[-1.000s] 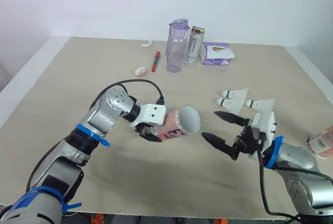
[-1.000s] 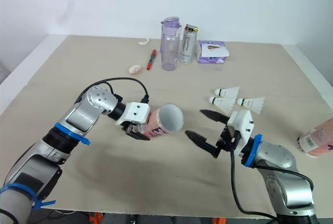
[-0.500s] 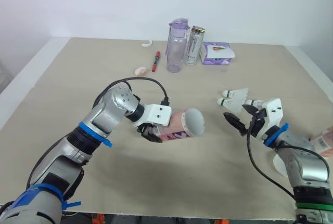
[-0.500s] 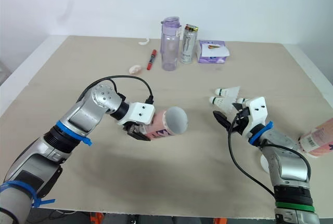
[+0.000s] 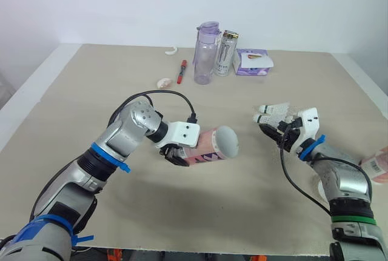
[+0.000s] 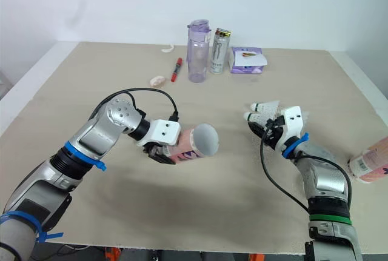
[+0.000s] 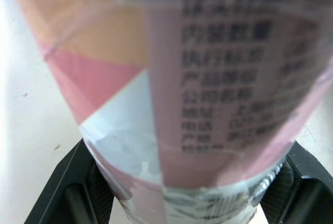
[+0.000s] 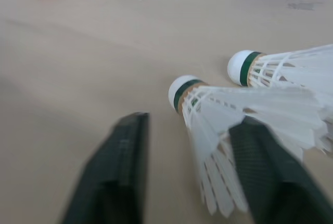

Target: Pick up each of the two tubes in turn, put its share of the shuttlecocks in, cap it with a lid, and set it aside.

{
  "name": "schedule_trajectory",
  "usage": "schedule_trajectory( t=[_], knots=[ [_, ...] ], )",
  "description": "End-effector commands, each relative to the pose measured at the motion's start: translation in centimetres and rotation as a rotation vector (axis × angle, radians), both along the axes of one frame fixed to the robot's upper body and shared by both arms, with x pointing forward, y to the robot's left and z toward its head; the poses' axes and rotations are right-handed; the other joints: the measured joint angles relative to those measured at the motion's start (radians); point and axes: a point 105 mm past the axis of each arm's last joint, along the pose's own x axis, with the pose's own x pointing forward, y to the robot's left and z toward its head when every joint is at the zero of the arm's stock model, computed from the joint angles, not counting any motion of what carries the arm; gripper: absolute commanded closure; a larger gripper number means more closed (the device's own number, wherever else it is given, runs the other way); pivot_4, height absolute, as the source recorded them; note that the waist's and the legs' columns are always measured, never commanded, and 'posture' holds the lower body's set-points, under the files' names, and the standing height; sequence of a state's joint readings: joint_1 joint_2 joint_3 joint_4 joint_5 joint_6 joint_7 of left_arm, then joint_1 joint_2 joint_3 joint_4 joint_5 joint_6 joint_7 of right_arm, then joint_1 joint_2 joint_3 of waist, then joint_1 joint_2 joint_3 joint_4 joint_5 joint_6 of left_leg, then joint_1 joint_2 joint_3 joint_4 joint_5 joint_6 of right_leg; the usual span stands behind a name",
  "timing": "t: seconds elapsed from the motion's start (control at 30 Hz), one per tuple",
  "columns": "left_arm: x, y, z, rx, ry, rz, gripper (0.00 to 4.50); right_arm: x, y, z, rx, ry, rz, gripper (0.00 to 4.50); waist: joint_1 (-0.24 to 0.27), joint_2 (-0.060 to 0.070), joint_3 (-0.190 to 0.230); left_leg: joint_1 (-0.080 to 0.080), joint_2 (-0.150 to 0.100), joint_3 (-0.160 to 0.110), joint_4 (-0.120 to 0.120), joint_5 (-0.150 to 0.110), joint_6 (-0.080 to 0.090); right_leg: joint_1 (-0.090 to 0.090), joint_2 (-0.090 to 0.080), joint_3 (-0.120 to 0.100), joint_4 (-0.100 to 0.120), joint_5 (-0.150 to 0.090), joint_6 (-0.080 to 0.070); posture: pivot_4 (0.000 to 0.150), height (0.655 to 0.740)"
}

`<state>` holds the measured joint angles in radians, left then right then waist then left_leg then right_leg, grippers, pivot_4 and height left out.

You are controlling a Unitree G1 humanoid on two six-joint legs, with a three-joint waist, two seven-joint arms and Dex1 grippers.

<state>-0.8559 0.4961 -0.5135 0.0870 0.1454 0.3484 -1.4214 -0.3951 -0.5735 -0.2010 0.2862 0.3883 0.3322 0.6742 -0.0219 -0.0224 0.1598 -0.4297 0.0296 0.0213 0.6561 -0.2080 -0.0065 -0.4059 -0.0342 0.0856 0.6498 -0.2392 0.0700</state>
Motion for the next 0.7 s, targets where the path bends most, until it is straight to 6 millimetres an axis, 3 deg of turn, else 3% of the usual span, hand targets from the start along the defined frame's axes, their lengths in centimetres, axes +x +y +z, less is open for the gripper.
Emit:
schedule_trajectory(
  t=[0.03, 0.13, 0.2, 0.33, 0.43, 0.57, 0.7],
  knots=[
    [-0.3, -0.4, -0.2, -0.003, -0.011, -0.017, 1.36, 0.3, 0.2, 1.3, 0.003, -0.043, 0.008, 4.37, 0.000, 0.000, 0.000, 0.000, 0.000, 0.000, 0.000, 0.000, 0.000, 0.000, 0.000, 0.000, 0.000, 0.000, 0.000, 0.150, 0.7400],
    [-0.3, -0.4, -0.4, -0.005, -0.009, -0.012, 1.36, 0.0, 0.6, 1.7, -0.015, -0.061, 0.025, 4.45, 0.000, 0.000, 0.000, 0.000, 0.000, 0.000, 0.000, 0.000, 0.000, 0.000, 0.000, 0.000, 0.000, 0.000, 0.000, 0.150, 0.7400],
    [-0.2, -0.3, -0.4, -0.010, -0.002, -0.002, 1.36, -1.1, 1.3, 3.2, -0.085, -0.122, 0.086, 4.45, 0.001, 0.000, 0.000, 0.000, 0.000, 0.000, 0.000, 0.000, 0.000, 0.000, 0.000, 0.001, 0.000, 0.000, 0.000, 0.150, 0.7400],
    [0.1, -0.3, -0.3, -0.035, 0.035, 0.026, 1.36, -4.5, 3.0, 8.8, -0.263, -0.356, 0.253, 4.45, 0.002, 0.005, 0.001, -0.001, -0.001, -0.002, 0.000, 0.000, 0.000, 0.000, 0.000, 0.000, 0.000, -0.001, 0.002, 0.150, 0.7400],
    [0.6, 0.0, -0.4, -0.025, 0.065, 0.067, 1.36, -8.3, 5.2, 12.2, -0.560, -0.545, 0.494, 4.45, 0.002, 0.005, 0.001, -0.001, -0.003, -0.001, 0.001, 0.000, 0.000, 0.001, 0.000, 0.002, 0.000, -0.003, 0.006, 0.150, 0.7400],
    [1.2, 0.2, -0.6, -0.014, 0.062, 0.095, 1.36, -11.3, 7.8, 14.0, -0.771, -0.647, 0.693, 4.45, 0.001, 0.005, 0.001, 0.000, -0.002, -0.002, 0.003, 0.000, 0.000, 0.003, 0.001, 0.002, 0.000, -0.005, 0.009, 0.150, 0.7400],
    [1.2, 0.0, -0.8, -0.013, 0.067, 0.098, 1.36, -13.1, 9.9, 13.9, -0.870, -0.678, 0.841, 4.45, 0.001, 0.005, 0.001, 0.001, -0.002, -0.002, 0.004, 0.002, 0.003, 0.004, 0.001, 0.003, 0.000, -0.004, 0.004, 0.150, 0.7400]
  ],
)
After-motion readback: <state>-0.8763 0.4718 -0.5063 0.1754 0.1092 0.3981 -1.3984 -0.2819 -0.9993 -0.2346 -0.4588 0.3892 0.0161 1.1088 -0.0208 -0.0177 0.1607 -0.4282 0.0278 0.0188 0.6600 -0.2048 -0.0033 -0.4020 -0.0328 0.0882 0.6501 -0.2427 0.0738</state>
